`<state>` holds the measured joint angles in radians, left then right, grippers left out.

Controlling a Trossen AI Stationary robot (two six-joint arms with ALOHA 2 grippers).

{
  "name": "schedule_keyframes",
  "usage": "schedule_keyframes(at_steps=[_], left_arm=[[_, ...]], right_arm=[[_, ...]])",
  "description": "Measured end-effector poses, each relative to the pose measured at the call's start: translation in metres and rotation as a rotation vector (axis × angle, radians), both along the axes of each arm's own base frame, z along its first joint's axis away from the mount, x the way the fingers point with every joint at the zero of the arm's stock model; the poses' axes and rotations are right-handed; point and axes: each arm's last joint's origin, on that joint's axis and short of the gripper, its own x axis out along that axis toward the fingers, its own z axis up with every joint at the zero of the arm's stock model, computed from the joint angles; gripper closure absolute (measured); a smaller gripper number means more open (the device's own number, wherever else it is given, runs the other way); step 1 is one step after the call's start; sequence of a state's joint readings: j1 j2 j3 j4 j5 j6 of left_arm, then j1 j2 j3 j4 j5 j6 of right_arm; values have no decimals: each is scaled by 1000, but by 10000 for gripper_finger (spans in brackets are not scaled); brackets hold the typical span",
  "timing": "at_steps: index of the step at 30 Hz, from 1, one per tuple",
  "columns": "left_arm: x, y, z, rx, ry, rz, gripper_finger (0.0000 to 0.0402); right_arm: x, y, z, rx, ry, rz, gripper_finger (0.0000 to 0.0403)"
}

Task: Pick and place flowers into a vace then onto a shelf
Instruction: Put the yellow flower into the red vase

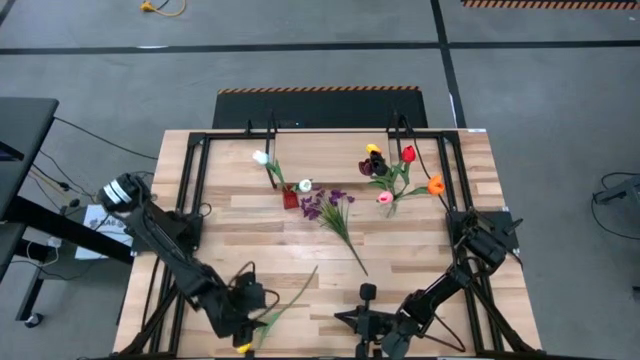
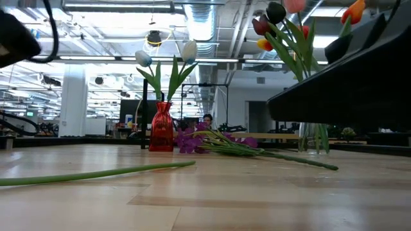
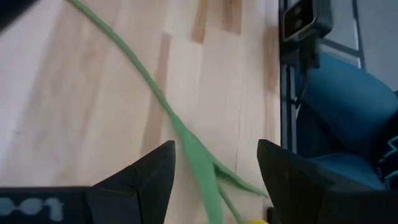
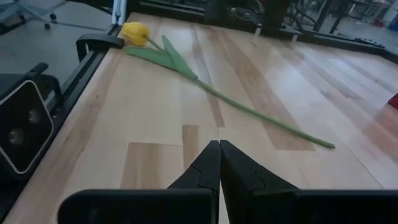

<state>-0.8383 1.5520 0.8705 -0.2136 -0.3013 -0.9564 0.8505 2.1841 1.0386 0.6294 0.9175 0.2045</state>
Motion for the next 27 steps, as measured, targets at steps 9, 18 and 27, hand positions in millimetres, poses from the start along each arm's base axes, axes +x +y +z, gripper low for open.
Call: schedule_keyframes(at_steps=[9, 18, 27], left_arm=[[12, -50, -15, -16, 56, -46, 185], [12, -53, -12, 110, 128, 7, 185], [11, -52, -23, 109, 201, 39, 185]], right_arm=[[0, 0, 0, 34, -5, -11, 403], [-1, 1, 0, 105, -14, -29, 403], [-2, 2, 0, 143, -19, -36, 403]])
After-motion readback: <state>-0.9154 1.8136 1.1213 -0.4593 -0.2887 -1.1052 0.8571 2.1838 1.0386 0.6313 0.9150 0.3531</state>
